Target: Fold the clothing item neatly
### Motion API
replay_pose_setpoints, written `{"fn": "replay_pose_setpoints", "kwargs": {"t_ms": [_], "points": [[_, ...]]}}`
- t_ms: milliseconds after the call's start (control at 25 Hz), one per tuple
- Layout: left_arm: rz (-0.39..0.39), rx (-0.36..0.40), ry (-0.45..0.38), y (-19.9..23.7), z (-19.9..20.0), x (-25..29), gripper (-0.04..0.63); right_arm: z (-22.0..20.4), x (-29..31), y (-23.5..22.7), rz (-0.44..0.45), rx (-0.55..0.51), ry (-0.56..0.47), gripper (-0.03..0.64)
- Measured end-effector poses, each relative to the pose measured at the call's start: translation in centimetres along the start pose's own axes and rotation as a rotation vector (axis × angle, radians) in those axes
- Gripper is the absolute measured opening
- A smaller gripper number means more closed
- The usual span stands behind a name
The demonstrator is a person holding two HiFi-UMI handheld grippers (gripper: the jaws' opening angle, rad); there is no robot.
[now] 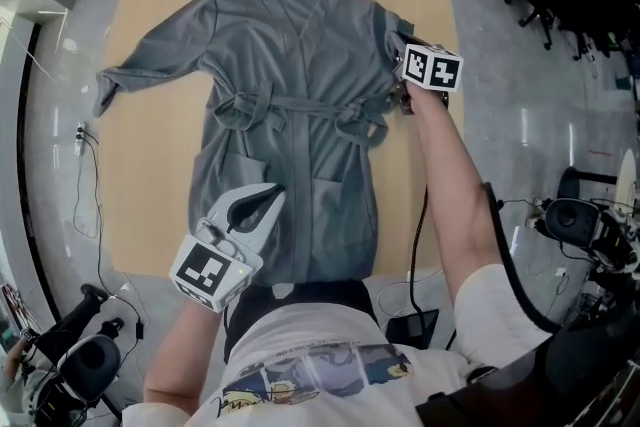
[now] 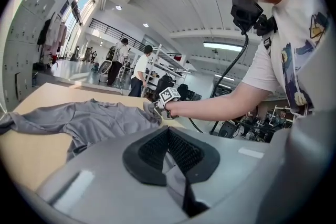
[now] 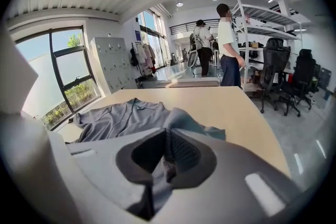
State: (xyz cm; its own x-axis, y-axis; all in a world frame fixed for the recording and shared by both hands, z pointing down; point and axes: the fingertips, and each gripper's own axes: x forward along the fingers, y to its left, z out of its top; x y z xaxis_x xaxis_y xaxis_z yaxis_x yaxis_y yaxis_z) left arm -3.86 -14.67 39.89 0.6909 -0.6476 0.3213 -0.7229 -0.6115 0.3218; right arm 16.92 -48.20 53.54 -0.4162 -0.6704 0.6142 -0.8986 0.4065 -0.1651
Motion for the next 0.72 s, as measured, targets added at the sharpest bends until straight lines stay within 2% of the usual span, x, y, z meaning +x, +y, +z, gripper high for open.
{"fn": "replay_pose_setpoints", "kwargs": {"t_ms": [720], "points": [[0.131, -0.050, -0.051, 3.1, -1.9, -7.9, 0.003, 0.3, 6.5, 15.3, 0.137, -0.105, 0.062, 0.031]]}}
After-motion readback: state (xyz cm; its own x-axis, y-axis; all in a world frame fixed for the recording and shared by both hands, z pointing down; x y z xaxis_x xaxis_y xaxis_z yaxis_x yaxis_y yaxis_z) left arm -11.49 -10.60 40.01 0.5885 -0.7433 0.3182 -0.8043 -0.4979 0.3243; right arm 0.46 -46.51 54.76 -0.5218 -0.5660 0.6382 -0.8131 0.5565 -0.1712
